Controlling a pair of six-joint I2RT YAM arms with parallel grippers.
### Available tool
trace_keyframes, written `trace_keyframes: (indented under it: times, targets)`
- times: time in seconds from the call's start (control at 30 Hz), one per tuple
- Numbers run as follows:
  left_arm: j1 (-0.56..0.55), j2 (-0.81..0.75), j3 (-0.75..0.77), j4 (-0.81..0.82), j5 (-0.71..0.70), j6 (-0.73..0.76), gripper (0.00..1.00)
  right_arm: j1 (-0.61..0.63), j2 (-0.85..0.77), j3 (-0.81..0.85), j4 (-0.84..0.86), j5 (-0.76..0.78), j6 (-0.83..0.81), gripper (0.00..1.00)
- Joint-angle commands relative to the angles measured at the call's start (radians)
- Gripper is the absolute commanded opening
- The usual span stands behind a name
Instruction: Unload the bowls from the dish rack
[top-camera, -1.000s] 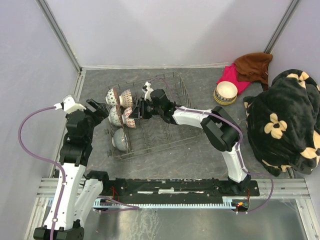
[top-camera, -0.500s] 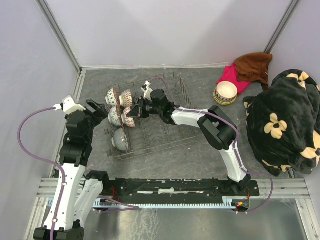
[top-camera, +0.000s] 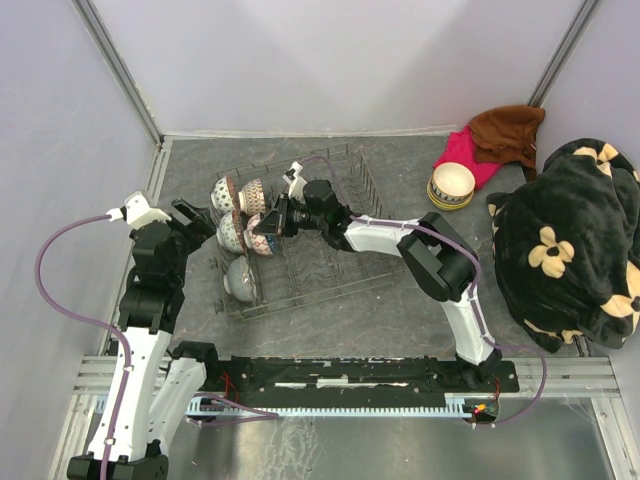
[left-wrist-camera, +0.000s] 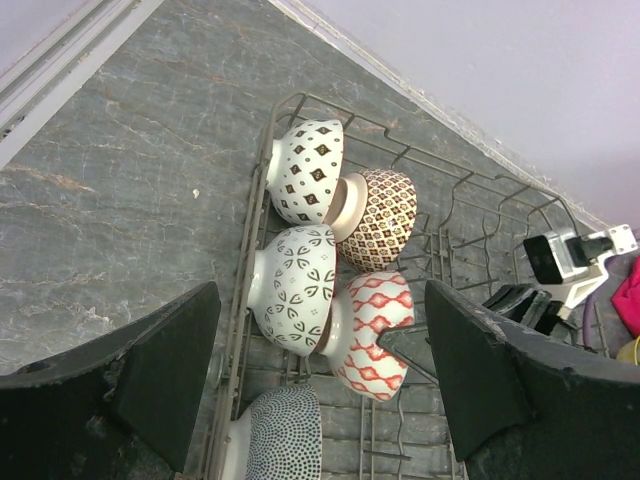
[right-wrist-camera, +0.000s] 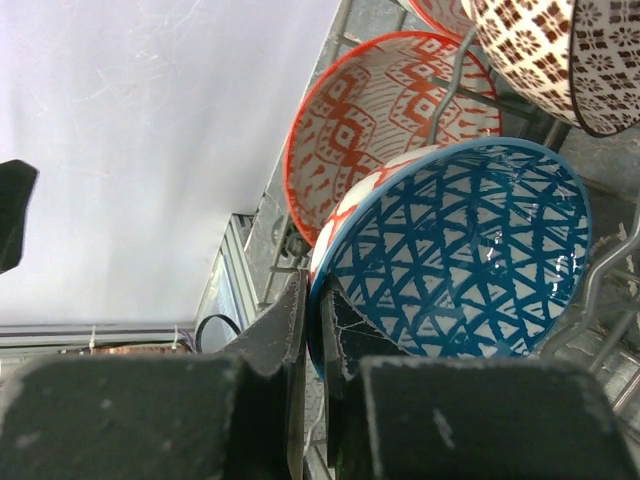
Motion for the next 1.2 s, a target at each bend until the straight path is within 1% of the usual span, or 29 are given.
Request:
trace_keyframes:
  times: [0.0, 0.2, 0.3, 0.37, 0.47, 0.53, 0.67, 0.83, 0.97, 1.07, 1.17]
  targets:
    - [0.000, -0.006, 0.018, 0.023, -0.014, 0.005, 0.90, 0.006, -0.145, 0.009, 0.095, -0.023, -0.010, 0.01]
    - [-0.001, -0.006, 0.021, 0.022, -0.019, 0.006, 0.89, 0.005, -0.274, 0.000, 0.001, 0.013, -0.088, 0.01]
    - [-0.001, -0.004, 0.024, 0.022, -0.016, 0.006, 0.90, 0.005, -0.360, 0.001, -0.090, 0.069, -0.168, 0.01]
    - [-0.001, -0.005, 0.026, 0.021, -0.017, 0.005, 0.90, 0.005, -0.429, 0.003, -0.184, 0.120, -0.236, 0.01]
    - [-0.001, -0.005, 0.031, 0.019, -0.019, 0.007, 0.90, 0.006, -0.561, 0.017, -0.401, 0.256, -0.369, 0.01]
    - [0.000, -0.005, 0.036, 0.016, -0.018, 0.007, 0.90, 0.006, -0.631, 0.052, -0.630, 0.402, -0.458, 0.01]
    - [0.000, -0.008, 0.030, 0.016, -0.008, 0.002, 0.90, 0.005, -0.751, 0.087, -0.950, 0.681, -0.562, 0.01]
    - [0.000, -0.012, 0.023, 0.020, 0.000, -0.004, 0.90, 0.006, -0.868, 0.044, -1.206, 0.911, -0.573, 0.01]
    - [-0.001, -0.017, 0.023, 0.019, 0.004, -0.005, 0.90, 0.003, -0.904, -0.019, -1.351, 1.096, -0.551, 0.01]
    - [-0.001, -0.018, 0.018, 0.019, 0.005, -0.006, 0.90, -0.019, -0.909, -0.093, -1.385, 1.148, -0.532, 0.01]
    - [0.000, -0.014, 0.018, 0.020, 0.009, -0.005, 0.90, -0.084, -0.900, -0.191, -1.366, 1.129, -0.523, 0.01]
